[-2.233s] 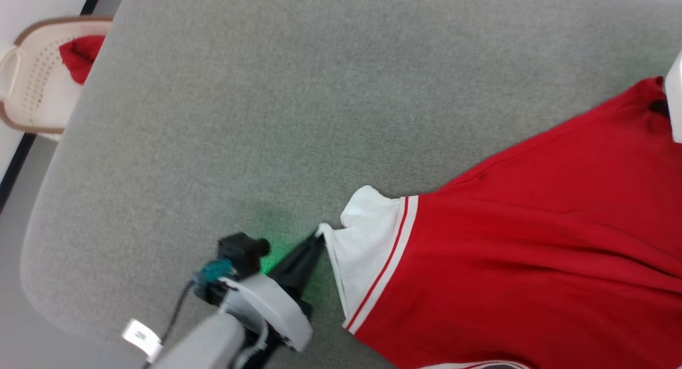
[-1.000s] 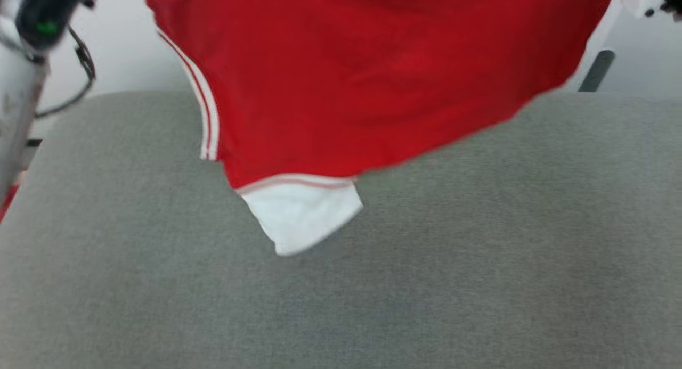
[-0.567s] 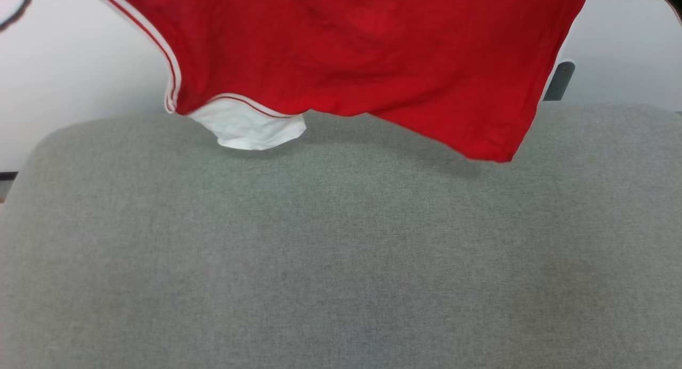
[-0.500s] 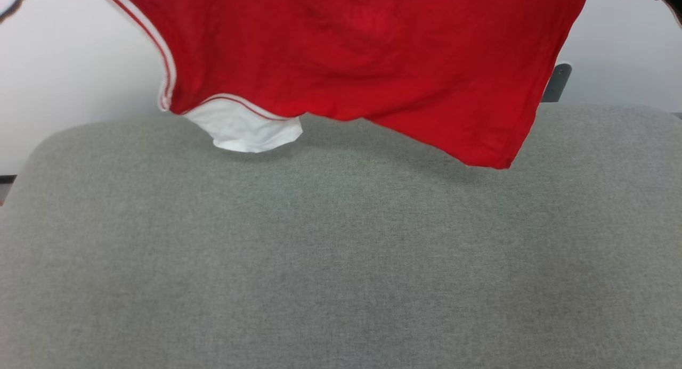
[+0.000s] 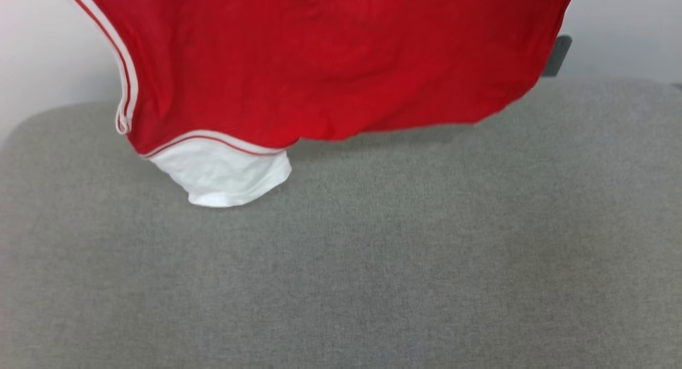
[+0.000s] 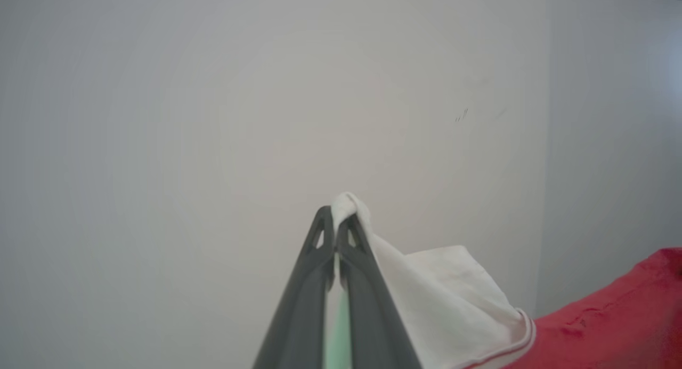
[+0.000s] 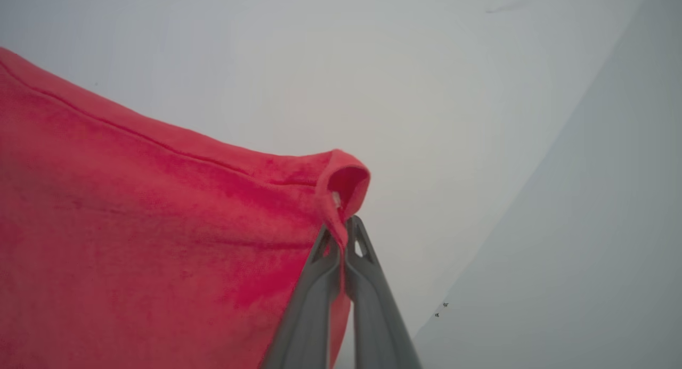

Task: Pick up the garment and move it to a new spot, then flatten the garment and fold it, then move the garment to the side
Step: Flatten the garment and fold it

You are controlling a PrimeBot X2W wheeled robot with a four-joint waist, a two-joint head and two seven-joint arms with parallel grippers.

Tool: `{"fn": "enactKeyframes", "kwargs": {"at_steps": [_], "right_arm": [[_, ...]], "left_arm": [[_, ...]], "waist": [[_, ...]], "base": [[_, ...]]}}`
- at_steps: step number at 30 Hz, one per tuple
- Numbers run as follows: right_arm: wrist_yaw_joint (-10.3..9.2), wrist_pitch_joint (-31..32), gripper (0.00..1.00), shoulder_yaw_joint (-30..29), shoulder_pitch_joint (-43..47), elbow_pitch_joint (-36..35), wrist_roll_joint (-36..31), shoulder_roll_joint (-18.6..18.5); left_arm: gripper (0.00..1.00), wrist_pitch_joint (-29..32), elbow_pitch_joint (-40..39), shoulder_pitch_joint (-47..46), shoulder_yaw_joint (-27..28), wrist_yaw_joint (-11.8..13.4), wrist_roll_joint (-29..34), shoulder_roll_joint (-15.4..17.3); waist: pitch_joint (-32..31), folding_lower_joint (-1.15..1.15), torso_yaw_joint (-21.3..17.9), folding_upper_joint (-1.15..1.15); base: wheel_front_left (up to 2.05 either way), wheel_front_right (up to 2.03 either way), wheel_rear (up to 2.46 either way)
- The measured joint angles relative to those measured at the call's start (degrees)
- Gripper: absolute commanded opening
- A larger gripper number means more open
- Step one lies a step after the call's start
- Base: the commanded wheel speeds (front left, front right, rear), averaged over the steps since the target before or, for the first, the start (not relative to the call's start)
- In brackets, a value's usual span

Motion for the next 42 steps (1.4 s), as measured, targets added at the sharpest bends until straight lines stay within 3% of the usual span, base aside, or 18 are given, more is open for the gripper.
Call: {"fn": "enactKeyframes", "kwargs": {"at_steps": [5, 16, 25, 32, 42], "right_arm": [[0.00, -3.3, 0.00, -0.7, -4.4, 1.2, -1.6, -0.3], [0.00, -19.2, 0.00, -4.8, -14.5, 8.9, -10.7, 2.1], [0.00, -23.0, 0.00, -10.9, -22.4, 9.5, -22.4, 0.5], [0.00, -23.1, 0.00, -21.2, -16.9, 3.2, -34.1, 1.4], [0.00, -23.1, 0.00, -27.6, -10.7, 7.3, -42.8, 5.4]], "left_arm": [[0.00, -2.8, 0.5, -4.6, -1.3, 0.0, 0.4, 0.2], [0.00, -12.0, 3.0, -17.9, -2.2, 0.0, 3.6, -1.1], [0.00, -17.8, 2.1, -26.2, -2.0, 0.0, 4.7, -2.6], [0.00, -18.4, 0.0, -23.4, 1.7, 0.0, 5.0, -3.4], [0.00, -18.5, 0.7, -12.0, 5.0, 0.0, 7.8, -7.1]], "waist": [[4.2, 0.00, -0.1, 0.00], [17.1, 0.00, -0.8, 0.00], [29.7, 0.00, -0.8, 0.00], [39.1, 0.00, 0.3, 0.00], [47.1, 0.00, 3.6, 0.00]], "base": [[0.00, 0.00, 0.00], [0.00, 0.00, 0.00], [0.00, 0.00, 0.00], [0.00, 0.00, 0.00], [0.00, 0.00, 0.00]]}}
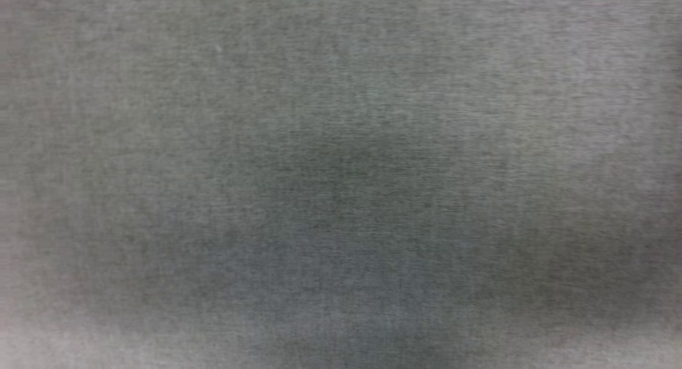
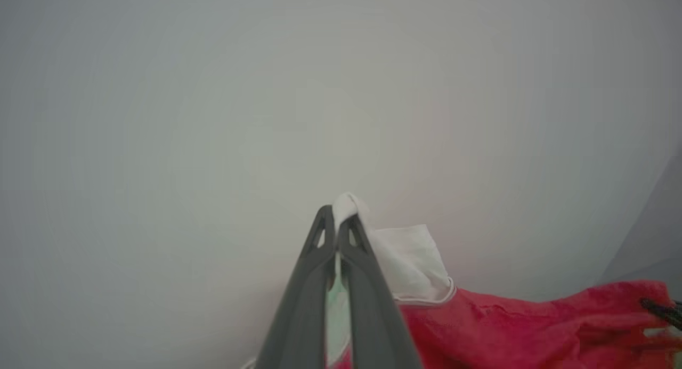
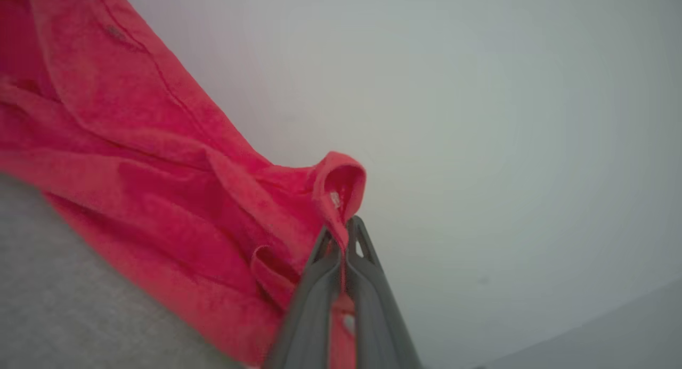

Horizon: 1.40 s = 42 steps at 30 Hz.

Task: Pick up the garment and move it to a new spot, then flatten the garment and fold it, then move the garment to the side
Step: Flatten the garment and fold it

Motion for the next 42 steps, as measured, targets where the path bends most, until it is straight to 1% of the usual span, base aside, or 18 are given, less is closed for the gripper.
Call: {"fn": "enactKeyframes", "kwargs": {"at_steps": [6, 10, 12, 16, 18, 22, 24, 27, 31, 36, 39, 42], "right_arm": [[-0.01, -0.1, 0.00, -0.4, -0.1, 2.0, -1.3, 0.7], [0.00, -0.2, 0.00, -0.6, -0.1, 3.3, -1.3, 0.6], [0.00, -0.1, 0.00, -0.6, 0.0, 3.5, -0.9, 0.6], [0.00, -0.1, 0.00, 0.8, 0.8, 3.1, 0.8, 0.4], [0.00, -0.1, 0.00, 2.2, 2.6, 2.6, 2.5, 0.3], [0.00, -0.1, 0.00, 6.3, 7.9, 0.8, 6.9, -0.1], [0.00, -0.1, 0.00, 8.3, 11.1, -0.2, 10.1, -0.6], [0.00, -0.1, 0.00, 11.7, 16.2, -2.1, 15.0, -2.7], [0.00, 1.3, 0.00, 17.2, 24.0, -6.5, 22.8, -5.8], [0.00, 4.0, 0.00, 21.7, 34.4, -15.2, 32.8, -12.5], [0.00, 5.7, 0.00, 22.8, 41.2, -20.9, 37.7, -16.9], [0.00, 7.7, 0.00, 23.0, 47.6, -26.1, 41.3, -20.6]], "left_arm": [[0.00, 0.0, 1.5, 4.0, -0.2, 0.0, 0.5, -1.3], [0.00, 0.0, 1.8, 6.1, -0.8, 0.0, -1.0, -2.6], [0.00, 0.0, 1.3, 6.2, -1.0, 0.0, -1.7, -2.6], [0.00, 0.0, -1.1, 8.7, -4.0, 0.0, -3.8, -2.4], [0.00, 0.5, -2.8, 10.5, -6.0, 0.0, -5.2, -1.9], [0.00, 1.5, -5.6, 15.7, -10.4, 0.0, -6.8, 0.9], [0.00, 1.8, -7.3, 19.4, -12.7, 0.0, -8.0, 2.0], [0.00, 1.7, -10.4, 24.7, -15.4, 0.0, -9.7, 3.6], [0.00, 1.4, -14.2, 33.0, -18.1, 0.0, -11.8, 6.8], [0.00, 0.5, -19.5, 43.9, -19.1, 0.2, -13.2, 10.6], [0.00, 0.3, -24.4, 50.7, -18.4, 2.3, -14.0, 12.9], [0.00, 0.2, -30.5, 57.6, -17.6, 5.7, -14.4, 16.2]], "waist": [[0.4, 0.00, 2.4, 0.00], [-0.5, 0.00, 2.9, 0.00], [-1.2, 0.00, 3.2, 0.00], [-2.6, 0.00, 3.7, 0.00], [-3.6, 0.00, 4.0, 0.00], [-6.1, 0.00, 4.4, 0.00], [-7.8, 0.00, 4.5, 0.00], [-10.5, 0.00, 4.7, 0.00], [-14.8, 0.00, 4.9, 0.00], [-20.4, 0.00, 5.1, 0.00], [-23.8, 0.00, 5.2, 0.00], [-27.0, 0.00, 5.2, 0.00]], "base": [[0.00, 0.00, 0.00], [0.00, 0.00, 0.00], [0.00, 0.00, 0.00], [0.00, 0.00, 0.00], [0.00, 0.00, 0.00], [0.00, 0.00, 0.00], [0.00, 0.00, 0.00], [0.00, 0.00, 0.00], [0.00, 0.00, 0.00], [0.00, 0.00, 0.00], [0.00, 0.00, 0.00], [0.00, 0.00, 0.00]]}}
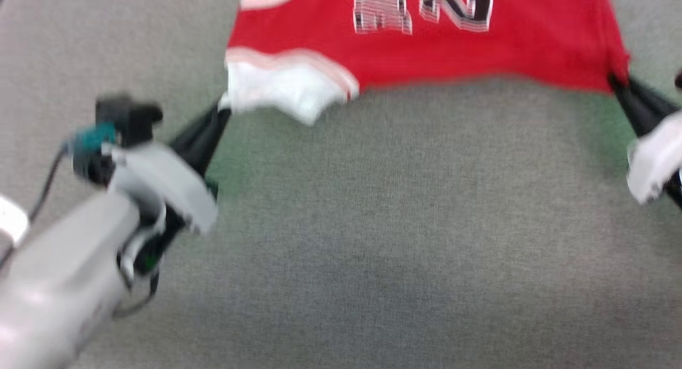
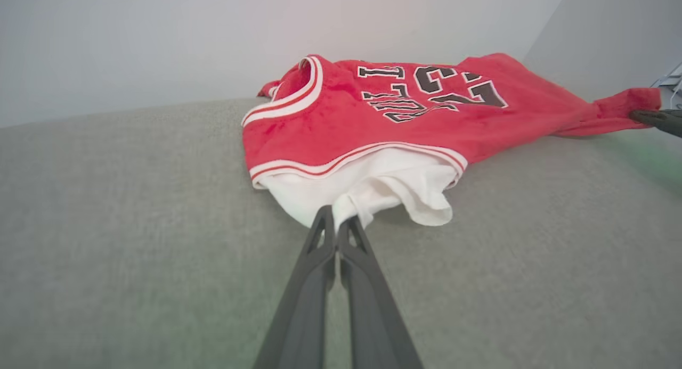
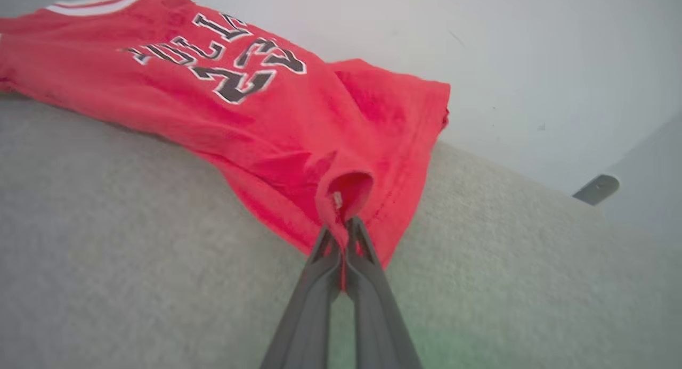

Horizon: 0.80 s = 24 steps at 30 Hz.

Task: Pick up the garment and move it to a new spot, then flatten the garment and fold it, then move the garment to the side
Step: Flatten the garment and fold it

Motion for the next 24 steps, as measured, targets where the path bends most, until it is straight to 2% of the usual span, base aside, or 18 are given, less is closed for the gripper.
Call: {"fn": "enactKeyframes", "kwargs": {"at_steps": [3, 8, 11, 13, 14, 15, 21, 24], "right_arm": [[0.00, 2.1, 0.00, -0.6, 6.3, -4.3, 3.1, -3.1], [0.00, 5.0, 0.00, -1.9, 16.7, -10.9, 6.7, -6.0], [0.00, 6.6, 0.00, -3.2, 22.5, -13.8, 7.7, -7.5], [0.00, 7.5, 0.00, -4.3, 26.1, -15.5, 8.2, -8.3], [0.00, 8.2, 0.00, -5.7, 29.7, -17.0, 8.4, -8.9], [0.00, 8.2, 0.00, -5.7, 29.7, -17.0, 8.4, -8.9], [0.00, 11.3, 0.00, -10.2, 39.2, -22.1, 8.7, -10.1], [0.00, 12.9, 0.00, -13.4, 43.9, -24.3, 9.2, -10.4]], "left_arm": [[0.00, -0.1, -7.2, 6.9, 1.1, 4.1, -0.1, 3.4], [0.00, -0.1, -20.1, 18.5, 3.8, 11.7, -1.5, 8.8], [0.00, -0.2, -26.5, 25.3, 4.9, 15.5, -2.1, 10.7], [0.00, -0.2, -29.7, 29.4, 5.4, 17.3, -2.2, 11.3], [0.00, -0.2, -32.2, 32.5, 5.7, 19.2, -2.2, 11.7], [0.00, -0.2, -32.2, 32.5, 5.7, 19.2, -2.2, 11.7], [0.00, -0.2, -37.6, 41.8, 8.7, 24.4, -2.5, 11.8], [0.00, -0.2, -39.7, 45.9, 10.9, 25.8, -2.4, 11.6]], "waist": [[-2.9, 0.00, 0.0, 0.00], [-6.8, 0.00, 0.0, 0.00], [-8.6, 0.00, 0.0, 0.00], [-9.5, 0.00, 0.1, 0.00], [-10.2, 0.00, 0.3, 0.00], [-10.2, 0.00, 0.3, 0.00], [-11.7, 0.00, 1.5, 0.00], [-12.3, 0.00, 2.2, 0.00]], "base": [[0.00, 0.00, 0.00], [0.00, 0.00, 0.00], [0.00, 0.00, 0.00], [0.00, 0.00, 0.00], [0.00, 0.00, 0.00], [0.00, 0.00, 0.00], [0.00, 0.00, 0.00], [0.00, 0.00, 0.00]]}}
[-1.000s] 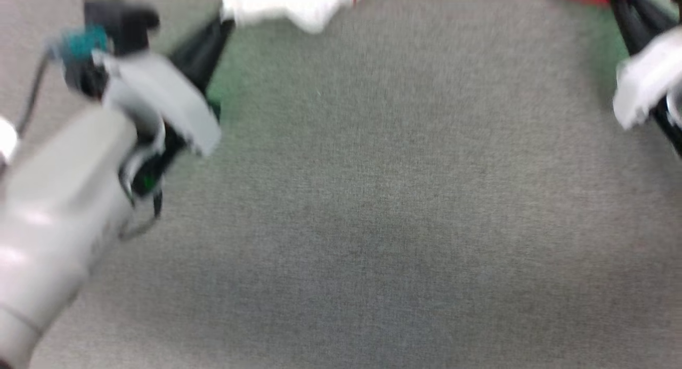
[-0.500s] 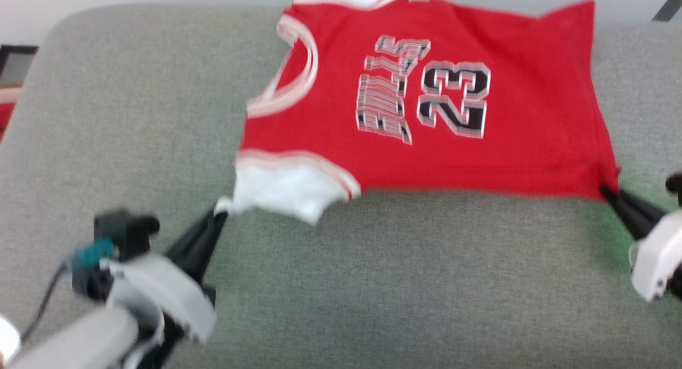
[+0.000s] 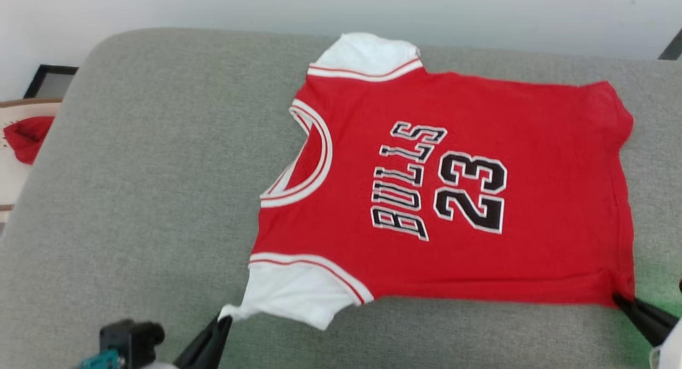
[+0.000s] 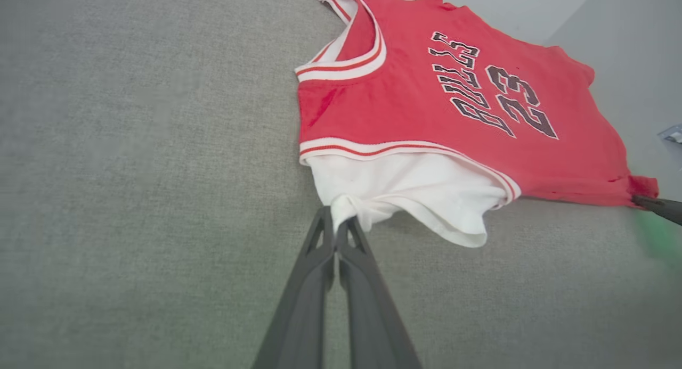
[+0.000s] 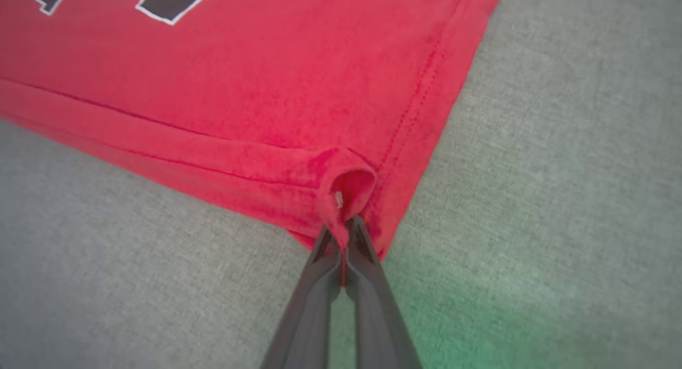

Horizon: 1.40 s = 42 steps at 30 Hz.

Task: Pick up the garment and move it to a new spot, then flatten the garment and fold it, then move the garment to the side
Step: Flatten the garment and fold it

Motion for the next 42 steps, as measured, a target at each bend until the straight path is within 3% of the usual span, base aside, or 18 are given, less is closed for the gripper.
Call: {"fn": "enactKeyframes", "kwargs": {"at_steps": [8, 14, 24, 29, 34, 42], "right_arm": [[0.01, 6.4, 0.00, -8.3, 12.0, -7.4, 2.0, 0.0], [0.00, 11.8, 0.00, -14.2, 17.8, -12.7, 2.0, 2.1], [0.00, 18.1, 0.00, -19.5, 14.2, -18.9, -2.6, 7.0], [0.00, 21.0, 0.00, -20.2, 8.8, -19.2, -5.5, 8.6], [0.00, 23.0, 0.00, -19.6, 1.8, -16.8, -7.3, 9.4], [0.00, 24.1, 0.00, -16.2, -8.3, -9.5, -8.9, 10.3]], "left_arm": [[0.00, 0.0, -5.5, 10.9, 4.2, 3.3, -1.3, -0.5], [0.00, 0.0, -9.4, 13.7, 5.7, 4.8, -1.6, 0.4], [0.00, 3.6, -12.6, 8.4, 8.5, 5.2, 0.5, 6.4], [0.00, 9.0, -12.5, 1.5, 9.1, 3.5, 2.6, 9.5], [0.00, 15.2, -10.2, -7.3, 9.0, -0.2, 5.2, 10.5], [0.00, 22.5, 0.4, -20.7, 6.8, -9.0, 7.9, 5.2]], "waist": [[-0.4, 0.00, 0.9, 0.00], [0.3, 0.00, 0.5, 0.00], [1.2, 0.00, -3.0, 0.00], [1.5, 0.00, -4.9, 0.00], [2.0, 0.00, -6.0, 0.00], [4.0, 0.00, -6.7, 0.00]], "base": [[0.00, 0.00, 0.00], [0.00, 0.00, 0.00], [0.00, 0.00, 0.00], [0.00, 0.00, 0.00], [0.00, 0.00, 0.00], [0.00, 0.00, 0.00]]}}
